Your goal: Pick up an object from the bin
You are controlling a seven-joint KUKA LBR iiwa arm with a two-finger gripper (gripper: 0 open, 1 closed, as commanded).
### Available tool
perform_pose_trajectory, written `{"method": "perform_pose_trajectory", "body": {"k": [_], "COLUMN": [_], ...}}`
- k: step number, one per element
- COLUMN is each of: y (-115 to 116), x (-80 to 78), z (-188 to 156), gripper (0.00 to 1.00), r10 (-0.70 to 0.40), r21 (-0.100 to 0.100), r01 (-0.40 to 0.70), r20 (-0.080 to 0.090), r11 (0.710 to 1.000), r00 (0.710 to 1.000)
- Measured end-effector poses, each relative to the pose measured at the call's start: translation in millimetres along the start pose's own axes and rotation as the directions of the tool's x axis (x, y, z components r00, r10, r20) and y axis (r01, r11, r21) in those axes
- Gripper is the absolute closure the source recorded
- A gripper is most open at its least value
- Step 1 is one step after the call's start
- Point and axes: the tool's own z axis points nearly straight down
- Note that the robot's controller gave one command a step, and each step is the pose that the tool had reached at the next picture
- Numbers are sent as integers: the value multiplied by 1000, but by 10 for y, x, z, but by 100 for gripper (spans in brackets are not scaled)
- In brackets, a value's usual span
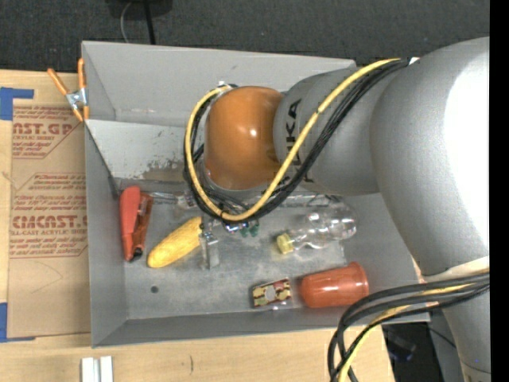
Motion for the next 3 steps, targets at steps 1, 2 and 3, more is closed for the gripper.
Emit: {"method": "perform_pose_trajectory", "body": {"k": [1, 2, 3], "y": [-50, 26, 36], "x": [-87, -22, -12], "z": [373, 474, 453], "gripper": [0, 100, 100], "r10": [-166, -98, -91], "r21": [-1, -2, -2], "r01": [166, 98, 91], "r20": [-7, 0, 1], "r11": [986, 995, 996], "r00": [986, 995, 996]}}
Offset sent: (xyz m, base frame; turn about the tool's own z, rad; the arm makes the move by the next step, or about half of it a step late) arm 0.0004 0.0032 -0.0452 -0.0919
